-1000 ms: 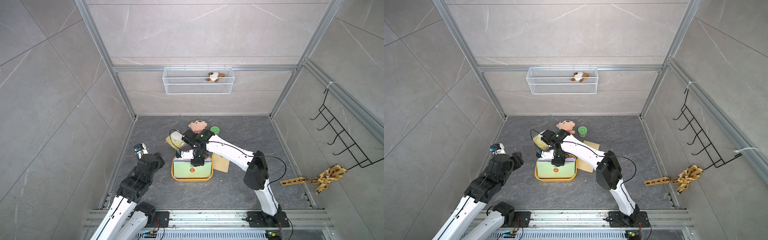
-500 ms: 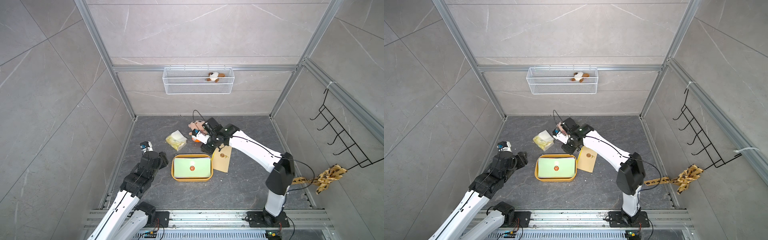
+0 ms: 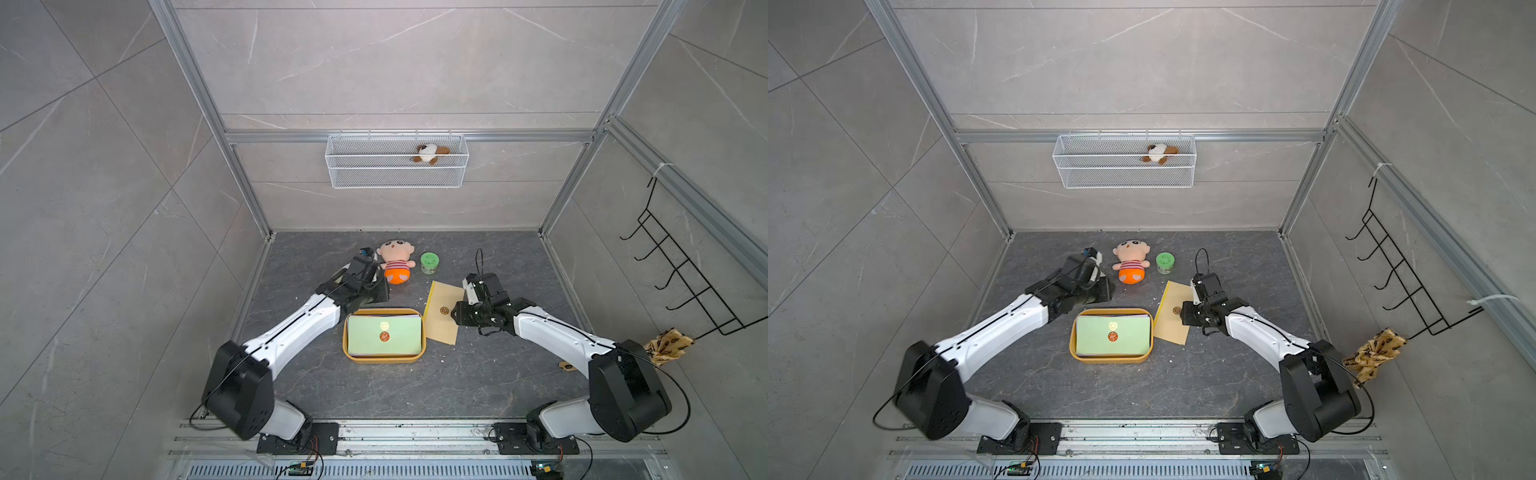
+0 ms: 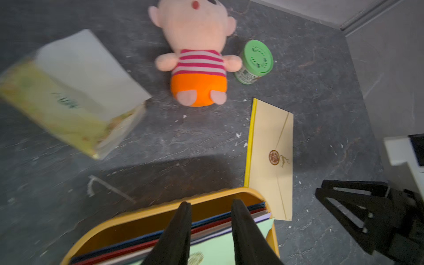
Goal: Put the sealed envelopes into the storage box
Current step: Pick up the envelope from the center of the board.
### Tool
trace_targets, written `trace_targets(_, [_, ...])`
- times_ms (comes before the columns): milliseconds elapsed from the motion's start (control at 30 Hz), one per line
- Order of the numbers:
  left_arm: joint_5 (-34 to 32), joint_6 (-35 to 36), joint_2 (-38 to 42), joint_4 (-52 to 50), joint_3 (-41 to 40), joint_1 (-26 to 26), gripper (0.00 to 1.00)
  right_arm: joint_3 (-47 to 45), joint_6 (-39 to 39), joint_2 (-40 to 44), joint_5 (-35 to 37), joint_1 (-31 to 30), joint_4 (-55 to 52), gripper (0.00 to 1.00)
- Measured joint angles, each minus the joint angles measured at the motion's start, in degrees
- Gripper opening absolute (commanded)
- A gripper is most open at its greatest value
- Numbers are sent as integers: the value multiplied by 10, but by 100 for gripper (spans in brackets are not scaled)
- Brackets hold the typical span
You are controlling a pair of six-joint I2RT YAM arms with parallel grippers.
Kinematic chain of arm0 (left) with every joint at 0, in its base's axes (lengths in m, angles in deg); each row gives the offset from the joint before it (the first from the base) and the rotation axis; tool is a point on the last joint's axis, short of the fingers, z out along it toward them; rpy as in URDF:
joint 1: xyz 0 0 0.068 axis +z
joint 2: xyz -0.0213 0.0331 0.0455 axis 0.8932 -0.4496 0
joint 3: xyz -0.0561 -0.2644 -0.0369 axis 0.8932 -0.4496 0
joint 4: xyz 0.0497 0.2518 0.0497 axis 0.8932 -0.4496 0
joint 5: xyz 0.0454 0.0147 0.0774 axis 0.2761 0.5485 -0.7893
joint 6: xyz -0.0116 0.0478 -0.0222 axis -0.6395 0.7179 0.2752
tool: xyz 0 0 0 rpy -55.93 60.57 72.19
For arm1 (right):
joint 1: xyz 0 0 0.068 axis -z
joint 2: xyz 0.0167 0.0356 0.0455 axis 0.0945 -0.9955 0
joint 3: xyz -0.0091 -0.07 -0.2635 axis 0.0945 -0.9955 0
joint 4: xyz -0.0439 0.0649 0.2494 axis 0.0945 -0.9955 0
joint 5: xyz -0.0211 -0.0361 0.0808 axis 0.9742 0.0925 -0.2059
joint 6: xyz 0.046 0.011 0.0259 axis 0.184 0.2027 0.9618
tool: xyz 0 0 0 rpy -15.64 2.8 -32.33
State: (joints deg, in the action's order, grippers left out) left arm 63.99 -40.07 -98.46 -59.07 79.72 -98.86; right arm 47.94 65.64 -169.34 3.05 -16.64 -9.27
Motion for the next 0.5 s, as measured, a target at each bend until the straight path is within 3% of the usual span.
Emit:
trace_targets(267, [58,14,-265,-5,212,-57,22,-49,103,-2,-23,19,76,47])
trace_targets(500, [92,8,-368,-17,277,-72,18,-54,137,-28,-28,26,116,47])
